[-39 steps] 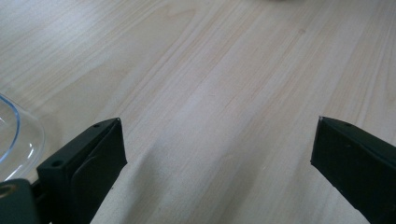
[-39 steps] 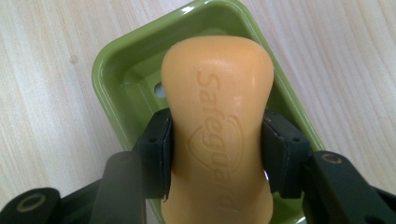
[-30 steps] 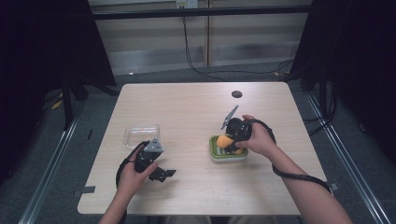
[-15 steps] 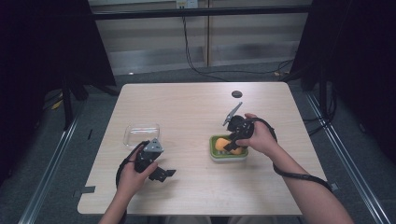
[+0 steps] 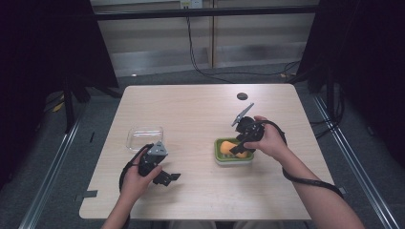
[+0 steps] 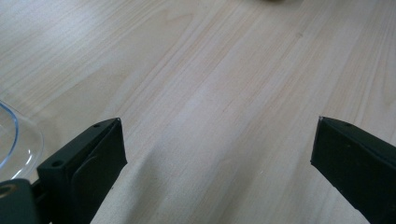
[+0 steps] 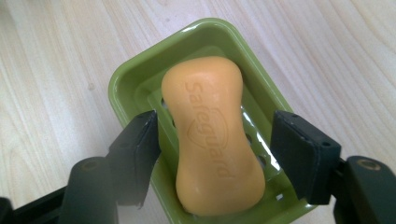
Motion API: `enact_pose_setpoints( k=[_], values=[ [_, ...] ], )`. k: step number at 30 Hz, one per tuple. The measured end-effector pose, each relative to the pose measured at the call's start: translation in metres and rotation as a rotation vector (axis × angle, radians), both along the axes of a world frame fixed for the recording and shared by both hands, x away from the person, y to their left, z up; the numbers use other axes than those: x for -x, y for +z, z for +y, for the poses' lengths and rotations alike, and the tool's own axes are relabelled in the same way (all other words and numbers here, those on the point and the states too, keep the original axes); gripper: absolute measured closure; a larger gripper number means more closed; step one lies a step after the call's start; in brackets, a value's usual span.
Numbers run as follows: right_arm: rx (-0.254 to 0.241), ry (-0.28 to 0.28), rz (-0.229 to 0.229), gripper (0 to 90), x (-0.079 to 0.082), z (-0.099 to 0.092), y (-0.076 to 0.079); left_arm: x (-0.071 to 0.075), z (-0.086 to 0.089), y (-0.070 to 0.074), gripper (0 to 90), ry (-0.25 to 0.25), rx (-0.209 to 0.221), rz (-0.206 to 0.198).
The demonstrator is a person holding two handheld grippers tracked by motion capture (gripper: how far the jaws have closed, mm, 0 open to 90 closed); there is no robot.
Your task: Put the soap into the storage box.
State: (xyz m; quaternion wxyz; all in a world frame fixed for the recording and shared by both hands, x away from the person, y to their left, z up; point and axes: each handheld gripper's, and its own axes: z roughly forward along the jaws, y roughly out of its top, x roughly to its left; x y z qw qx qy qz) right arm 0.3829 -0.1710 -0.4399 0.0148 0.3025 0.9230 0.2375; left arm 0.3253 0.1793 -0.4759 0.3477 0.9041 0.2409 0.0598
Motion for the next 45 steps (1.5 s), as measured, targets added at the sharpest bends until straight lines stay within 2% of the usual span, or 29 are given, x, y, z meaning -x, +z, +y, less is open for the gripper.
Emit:
enact_pose_setpoints(
  k=[2,3,6,7,11,12,13,14,18,19,22,32,34,37,38,45],
  values=[
    [-0.001,-0.003,-0.006,30.8,0.000,-0.001,0.000,0.000,0.001,0.000,2.9,-0.001,-0.007,0.000],
    [-0.003,-0.006,-0.007,30.1,0.001,-0.001,0.001,0.001,0.000,-0.002,2.9,0.006,0.017,0.004],
    [-0.020,-0.014,-0.007,28.2,0.003,-0.003,0.003,0.001,0.001,0.001,2.9,0.006,-0.001,-0.001],
    [-0.022,-0.011,-0.013,27.5,0.004,-0.004,0.004,0.001,0.001,0.000,2.9,0.012,0.017,0.001],
    [-0.024,-0.014,-0.017,24.9,0.008,-0.007,0.005,0.000,-0.001,0.001,2.9,-0.006,0.009,0.000],
    [-0.029,-0.018,-0.019,24.7,0.009,-0.008,0.005,0.000,-0.002,0.000,2.9,0.003,0.002,-0.004],
    [-0.035,-0.024,-0.019,24.5,0.011,-0.009,0.006,0.001,-0.003,-0.001,2.9,0.010,0.021,-0.003],
    [-0.040,-0.028,-0.018,24.3,0.012,-0.011,0.006,0.001,-0.003,-0.001,2.9,0.011,0.023,-0.003],
    [-0.053,-0.048,-0.025,22.8,0.018,-0.019,0.007,0.000,-0.002,0.002,2.9,-0.010,-0.010,0.002],
    [-0.053,-0.048,-0.025,22.8,0.018,-0.019,0.007,0.000,-0.002,0.001,2.9,-0.007,-0.002,0.000],
    [-0.058,-0.042,-0.028,22.8,0.022,-0.025,0.006,0.000,-0.003,0.001,2.9,-0.008,0.012,0.000],
    [-0.070,-0.063,-0.036,21.8,0.036,-0.042,0.000,0.000,-0.004,0.001,2.9,-0.011,-0.005,0.004],
    [-0.069,-0.067,-0.041,21.7,0.038,-0.045,-0.002,0.001,-0.005,0.000,2.9,0.001,0.009,0.001],
    [-0.074,-0.072,-0.047,21.4,0.042,-0.049,-0.003,0.001,-0.005,0.001,2.9,-0.009,-0.004,-0.004],
    [-0.080,-0.073,-0.050,21.2,0.043,-0.051,-0.004,0.001,-0.006,-0.001,2.9,0.003,0.018,0.000],
    [-0.087,-0.080,-0.056,20.1,0.054,-0.059,-0.009,0.002,-0.005,0.001,2.9,-0.003,0.000,0.001]
  ],
)
